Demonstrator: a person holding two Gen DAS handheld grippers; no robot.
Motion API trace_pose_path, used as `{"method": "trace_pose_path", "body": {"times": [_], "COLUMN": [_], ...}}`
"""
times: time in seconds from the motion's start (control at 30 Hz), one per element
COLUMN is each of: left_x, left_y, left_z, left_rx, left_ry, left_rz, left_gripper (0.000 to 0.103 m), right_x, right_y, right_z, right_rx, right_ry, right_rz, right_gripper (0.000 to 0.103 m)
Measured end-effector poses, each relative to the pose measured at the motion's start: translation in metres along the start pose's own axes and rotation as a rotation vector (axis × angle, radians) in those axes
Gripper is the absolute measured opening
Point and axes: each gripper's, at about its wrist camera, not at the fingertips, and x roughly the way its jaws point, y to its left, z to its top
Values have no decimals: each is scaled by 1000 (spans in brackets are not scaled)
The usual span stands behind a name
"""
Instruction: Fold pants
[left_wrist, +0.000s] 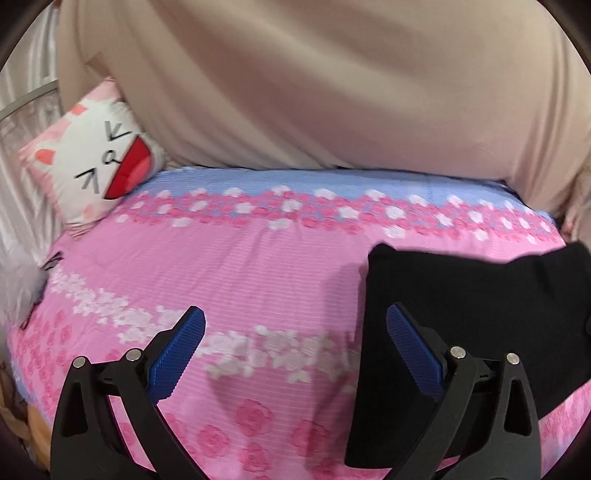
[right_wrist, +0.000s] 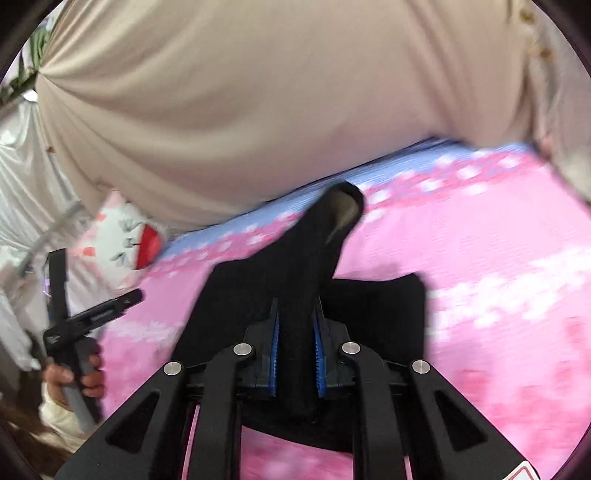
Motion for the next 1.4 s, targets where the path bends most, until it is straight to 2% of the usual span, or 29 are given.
{"method": "trace_pose_path", "body": {"times": [0.07,0.1,0.17,0.23,0.27,0.3,0.33,0.43,0.5,0.6,0.63,0.67,0.7,0.73,0.77,0.83,0.93,1.0,1.07,1.1,1.13,1.17,1.2,1.23,1.27,1.3,1.33,1.37,1.4], "left_x": [8,13,23,25,24,24,26,41,53,73,81,89,92,90,90,81,53,34,31,37,43,47,47,40,32,22,16,10,7], "left_y": [-15,-23,-40,-49,-51,-51,-49,-39,-33,-25,-24,-23,-23,-27,-29,-26,-4,12,30,35,36,37,38,40,43,45,44,42,37], "left_z": [-7,-11,-18,-22,-23,-24,-24,-28,-35,-47,-52,-54,-55,-52,-49,-35,-13,-6,-8,-17,-25,-33,-41,-45,-43,-37,-31,-23,-14], "left_rx": [25,43,77,101,107,107,97,29,-23,-83,-107,-130,-138,-115,-113,-107,-126,-119,-130,-127,-107,-79,-44,-19,-16,-18,-18,-15,-8], "left_ry": [23,40,78,87,83,82,86,152,211,276,298,318,308,282,297,291,232,184,185,200,206,202,178,131,108,76,51,27,8], "left_rz": [-43,-56,-83,-96,-107,-114,-120,-170,-228,-305,-352,-401,-425,-485,-542,-553,-609,-573,-505,-456,-379,-270,-171,-125,-101,-110,-121,-129,-135], "left_gripper": [97,97,97,97,97,98,98,98,98,98,98,94,84,42,43,33,29,31,40,48,50,49,52,50,50,50,51,52,59], "right_x": [36,43,31,9,4,2,6,33,54,65,65,66,66,65,61,45,25,30,60,74,87,88,81,71,58,41,30,23,22], "right_y": [-27,-34,-32,-18,-15,-11,-12,-26,-43,-62,-64,-63,-59,-53,-43,-25,13,21,9,0,-9,-17,-22,-20,-12,5,24,42,59], "right_z": [-23,-32,-34,-27,-25,-21,-18,-15,-20,-28,-30,-31,-30,-27,-20,-4,16,15,-1,-12,-24,-33,-36,-33,-26,-13,0,13,24], "right_rx": [40,63,109,76,54,29,20,55,129,251,272,272,268,254,227,190,96,81,135,160,186,227,281,279,231,133,52,8,-22], "right_ry": [143,149,102,21,0,-7,-2,66,134,151,141,131,127,127,117,72,3,17,94,143,188,170,144,125,83,20,-14,-36,-40], "right_rz": [-83,-87,-65,-103,-109,-125,-144,-158,-132,3,17,36,41,35,24,75,124,148,147,131,88,78,108,75,4,-84,-103,-61,-7], "right_gripper": [18,22,26,27,38,52,56,61,66,65,65,53,44,41,37,33,32,32,34,37,39,46,47,47,46,32,22,9,6]}}
